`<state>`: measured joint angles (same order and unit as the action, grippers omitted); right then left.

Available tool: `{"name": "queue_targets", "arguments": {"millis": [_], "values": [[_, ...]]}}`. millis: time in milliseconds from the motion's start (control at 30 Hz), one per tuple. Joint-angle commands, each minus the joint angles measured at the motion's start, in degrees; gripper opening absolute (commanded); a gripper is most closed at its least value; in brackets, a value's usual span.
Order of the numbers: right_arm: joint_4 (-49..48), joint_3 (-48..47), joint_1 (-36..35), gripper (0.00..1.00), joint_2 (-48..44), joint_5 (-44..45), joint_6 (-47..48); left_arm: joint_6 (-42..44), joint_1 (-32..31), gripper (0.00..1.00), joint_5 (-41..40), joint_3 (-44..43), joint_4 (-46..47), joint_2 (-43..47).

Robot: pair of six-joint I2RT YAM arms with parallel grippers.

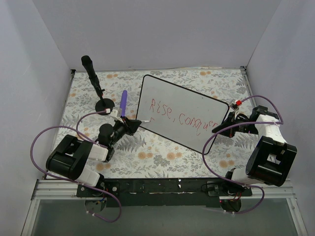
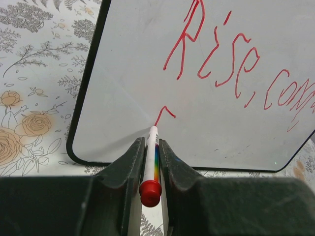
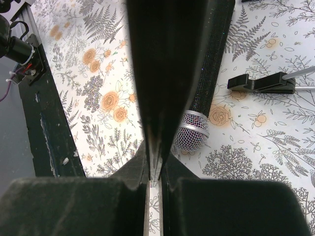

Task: Write a sentence on the whiteboard
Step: Write with the whiteboard marker without the cap on the whiteboard.

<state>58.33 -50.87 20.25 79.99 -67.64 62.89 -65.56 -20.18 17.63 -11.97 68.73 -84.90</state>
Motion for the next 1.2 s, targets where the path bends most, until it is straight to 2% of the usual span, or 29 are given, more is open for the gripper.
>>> {"name": "queue_targets", "arguments": {"millis": [0, 433, 833, 1033, 1167], "values": [[-2.3, -0.9, 0.2, 0.01, -1.0, 1.1, 2.1, 0.7, 0.5, 0.00, -0.1, -1.3, -5.3, 1.1], [-2.3, -0.7, 0.2, 0.01, -1.7, 1.4, 2.2, 0.2, 0.4, 0.00, -1.4, -1.0, -9.7, 1.1], [-2.7, -0.6, 0.2, 0.01, -1.7, 1.5, 2.0, 2.0, 1.1, 0.00, -6.3, -1.2, -13.4, 7.2], [-2.7, -0.7, 0.2, 0.01, -1.8, 1.6, 2.0, 2.4, 1.1, 0.00, 4.0, -0.9, -11.9, 11.9], [-2.8, -0.6, 0.2, 0.01, -1.7, 1.5, 1.9, 2.3, 1.2, 0.00, 7.0, -1.0, -13.9, 14.2]]}}
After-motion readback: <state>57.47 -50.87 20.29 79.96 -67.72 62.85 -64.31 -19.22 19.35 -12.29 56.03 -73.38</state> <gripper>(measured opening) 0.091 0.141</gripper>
